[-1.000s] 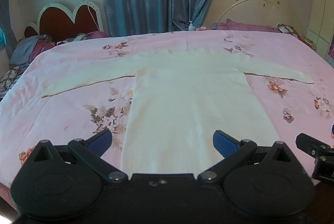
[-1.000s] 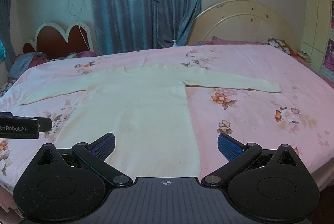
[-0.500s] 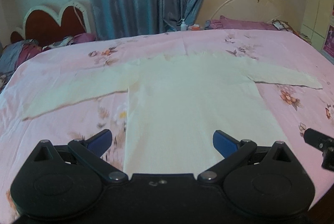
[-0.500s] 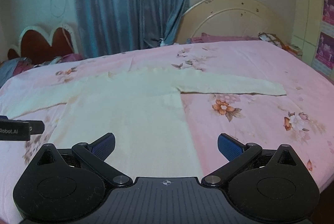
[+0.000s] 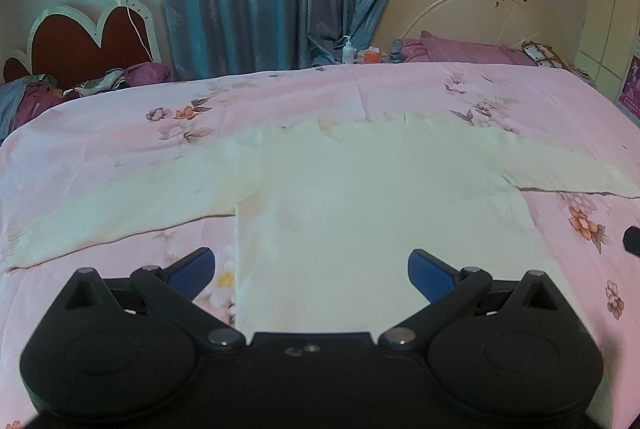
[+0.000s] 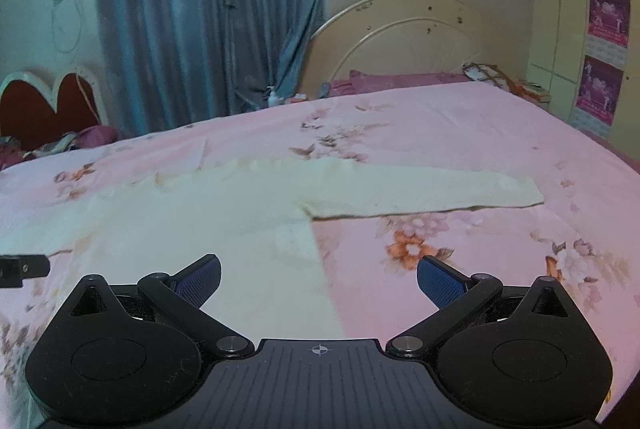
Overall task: Fold small clothes
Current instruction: 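Move the right gripper to the sleeve cuff and close on it, then fold the held sleeve across the sweater body with the right gripper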
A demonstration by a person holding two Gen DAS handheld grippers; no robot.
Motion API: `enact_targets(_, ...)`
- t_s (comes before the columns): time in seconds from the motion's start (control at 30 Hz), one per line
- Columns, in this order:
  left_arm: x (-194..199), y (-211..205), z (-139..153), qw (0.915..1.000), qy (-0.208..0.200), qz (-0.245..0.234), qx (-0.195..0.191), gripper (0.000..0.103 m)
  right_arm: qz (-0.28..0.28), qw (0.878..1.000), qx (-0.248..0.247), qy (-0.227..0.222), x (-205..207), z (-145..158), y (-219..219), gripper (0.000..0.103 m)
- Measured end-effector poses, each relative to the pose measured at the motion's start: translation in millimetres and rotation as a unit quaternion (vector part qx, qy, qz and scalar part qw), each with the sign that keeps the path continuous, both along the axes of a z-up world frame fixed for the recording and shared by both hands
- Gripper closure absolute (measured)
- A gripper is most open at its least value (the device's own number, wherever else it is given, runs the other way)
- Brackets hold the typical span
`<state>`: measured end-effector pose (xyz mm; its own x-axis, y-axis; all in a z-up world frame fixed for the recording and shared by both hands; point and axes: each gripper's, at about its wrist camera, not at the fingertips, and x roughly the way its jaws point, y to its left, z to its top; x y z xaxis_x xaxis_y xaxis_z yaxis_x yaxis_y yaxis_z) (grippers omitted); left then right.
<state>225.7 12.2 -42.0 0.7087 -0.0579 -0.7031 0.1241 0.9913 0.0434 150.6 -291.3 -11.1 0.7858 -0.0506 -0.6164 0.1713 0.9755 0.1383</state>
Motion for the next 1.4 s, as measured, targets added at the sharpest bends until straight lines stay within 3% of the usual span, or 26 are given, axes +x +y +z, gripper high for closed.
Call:
enact_targets(0.27, 27, -28, -16, 0.9999, 0.005, 0.01, 0.0, 0.001, -0.016, 1.0, 0.008, 0.006, 45, -28, -64, 0.001)
enact_targets(0.37, 39, -43, -21, 0.9998, 0.007, 0.015, 0.005, 0.001, -0.042, 0.998, 0.032, 0.019, 64, -44, -108, 0.001)
enact_targets(0.47, 52, -59, -28, 0.9997, 0.01, 0.019, 0.008, 0.001, -0.071, 0.997, 0.024, 0.025, 77, -57, -143, 0.001)
enact_targets(0.5, 57, -64, -31, 0.9997, 0.012, 0.02, 0.009, 0.001, -0.079, 0.996, 0.023, 0.028, 82, -61, -156, 0.009)
enact_targets(0.53, 61, -69, -33, 0.9997, 0.014, 0.02, 0.009, 0.001, -0.087, 0.995, 0.024, 0.036, 86, -67, -169, 0.03)
enact_targets(0.6, 69, -78, -39, 0.9996, 0.016, 0.019, 0.012, 0.001, -0.108, 0.992, 0.038, 0.052, 95, -79, -196, 0.039)
enact_targets(0.87, 96, -103, -57, 0.9992, 0.023, 0.017, 0.026, 0.003, -0.185, 0.976, 0.077, 0.085, 114, -115, -276, 0.039)
enact_targets(1.1, 108, -110, -64, 0.9986, 0.031, 0.015, 0.041, 0.006, -0.224, 0.966, 0.109, 0.075, 127, -130, -307, 0.039)
enact_targets(1.23, 115, -110, -68, 0.9979, 0.04, 0.018, 0.048, 0.008, -0.232, 0.966, 0.094, 0.066, 134, -131, -313, 0.078)
enact_targets(1.33, 119, -108, -69, 0.9977, 0.044, 0.022, 0.046, 0.011, -0.228, 0.967, 0.1, 0.057, 140, -132, -314, 0.097)
enact_targets(1.4, 120, -107, -68, 0.9977, 0.045, 0.023, 0.045, 0.013, -0.224, 0.968, 0.101, 0.051, 140, -131, -313, 0.1)
